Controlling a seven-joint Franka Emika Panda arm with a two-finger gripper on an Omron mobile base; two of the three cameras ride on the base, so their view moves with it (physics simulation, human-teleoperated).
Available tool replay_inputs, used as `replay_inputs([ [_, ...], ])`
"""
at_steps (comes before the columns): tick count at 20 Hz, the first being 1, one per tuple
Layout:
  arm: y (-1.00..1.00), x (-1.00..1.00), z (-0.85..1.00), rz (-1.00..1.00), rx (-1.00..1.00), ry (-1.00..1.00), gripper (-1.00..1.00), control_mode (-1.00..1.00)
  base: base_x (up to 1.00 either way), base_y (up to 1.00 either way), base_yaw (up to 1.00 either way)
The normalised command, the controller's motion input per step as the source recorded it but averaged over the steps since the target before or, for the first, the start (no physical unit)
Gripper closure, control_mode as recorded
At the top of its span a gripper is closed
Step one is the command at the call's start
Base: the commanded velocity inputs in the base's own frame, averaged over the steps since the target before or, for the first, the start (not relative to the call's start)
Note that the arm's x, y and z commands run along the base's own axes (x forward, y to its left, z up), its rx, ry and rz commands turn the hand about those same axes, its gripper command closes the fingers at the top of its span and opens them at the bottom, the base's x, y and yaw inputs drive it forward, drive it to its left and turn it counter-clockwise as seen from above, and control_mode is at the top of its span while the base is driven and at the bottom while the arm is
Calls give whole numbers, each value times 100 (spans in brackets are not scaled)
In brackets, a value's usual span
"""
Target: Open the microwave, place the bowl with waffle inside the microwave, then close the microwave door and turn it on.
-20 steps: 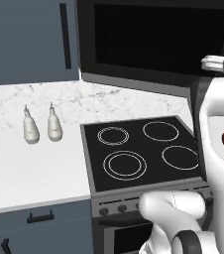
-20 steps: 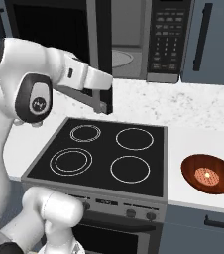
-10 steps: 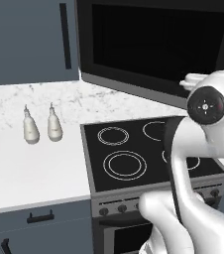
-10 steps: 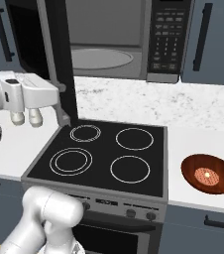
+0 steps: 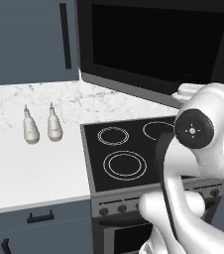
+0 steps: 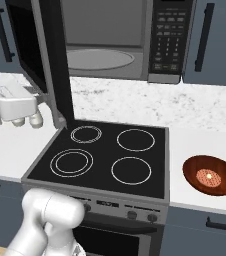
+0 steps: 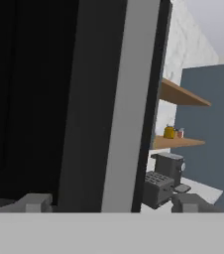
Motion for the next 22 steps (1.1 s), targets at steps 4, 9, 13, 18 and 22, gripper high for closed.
replay_inputs([
  [4,56,-44,7,0,-6,3,-100,-100,0,0,0],
  [9,32,-48,9,4,1,6,-100,-100,0,0,0],
  [13,-48,-39,0,20,29,3,-100,-100,0,0,0],
  [18,-75,-10,0,19,39,0,-100,-100,0,0,0],
  [22,-29,-2,-21,63,35,9,-100,-100,0,0,0],
])
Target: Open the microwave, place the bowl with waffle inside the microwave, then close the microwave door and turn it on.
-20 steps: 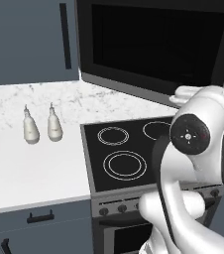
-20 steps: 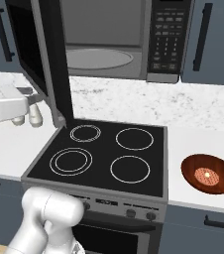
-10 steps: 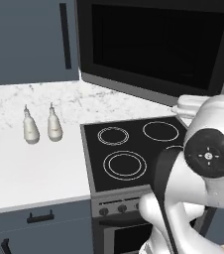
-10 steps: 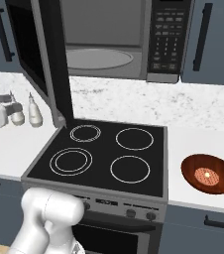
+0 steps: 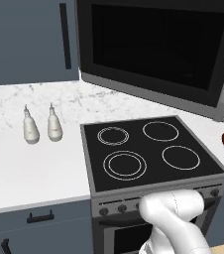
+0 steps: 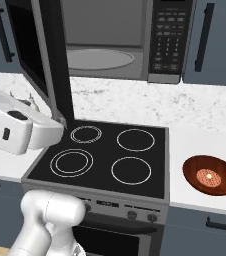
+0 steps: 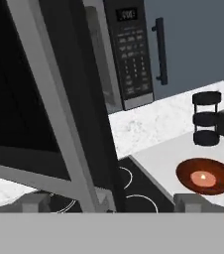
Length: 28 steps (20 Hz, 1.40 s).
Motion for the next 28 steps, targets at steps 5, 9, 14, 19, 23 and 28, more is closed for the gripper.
replay_inputs([
  [5,0,0,-38,85,22,13,-100,-100,0,0,0],
  [9,-10,64,-37,80,5,9,-100,-100,0,0,0],
  [14,-56,65,-10,62,20,-5,-100,-100,0,0,0],
  [19,-79,37,-5,34,27,-15,-100,-100,0,0,0],
  [23,-58,89,-14,21,26,2,-100,-100,0,0,0],
  [28,-23,100,-6,6,18,11,-100,-100,0,0,0],
])
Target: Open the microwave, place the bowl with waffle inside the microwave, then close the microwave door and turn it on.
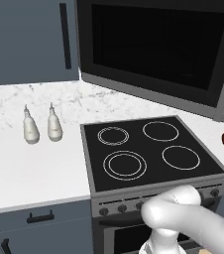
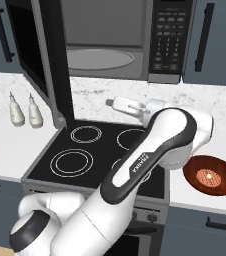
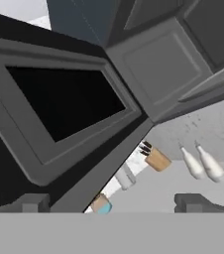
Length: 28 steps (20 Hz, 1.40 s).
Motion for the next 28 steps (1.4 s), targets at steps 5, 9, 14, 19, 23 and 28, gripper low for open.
replay_inputs([
  [5,44,93,-4,17,4,21,-100,-100,0,0,0],
  [9,88,54,0,4,0,18,-100,-100,0,0,0],
  [14,80,-15,12,14,-2,2,-100,-100,0,0,0],
  [19,92,-65,13,18,-10,-1,-100,-100,0,0,0],
  [23,100,-87,9,18,-14,-6,-100,-100,0,0,0],
  [28,94,-84,5,16,-12,-5,-100,-100,0,0,0],
])
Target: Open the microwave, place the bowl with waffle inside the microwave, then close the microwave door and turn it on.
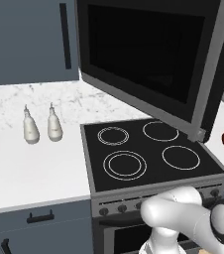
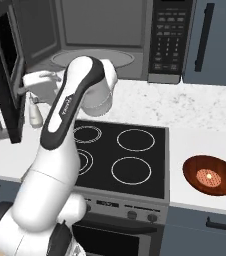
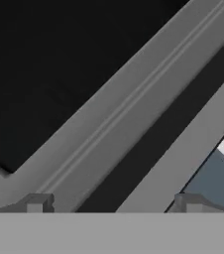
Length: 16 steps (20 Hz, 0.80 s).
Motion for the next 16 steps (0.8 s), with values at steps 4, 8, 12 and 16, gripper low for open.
replay_inputs([
  [4,74,-12,0,3,-2,2,-100,-100,0,0,0],
  [8,55,0,-1,-1,0,7,-100,-100,0,0,0],
  [12,49,0,-5,-2,0,4,-100,-100,0,0,0],
  [16,51,0,-8,-7,-3,0,-100,-100,0,0,0],
])
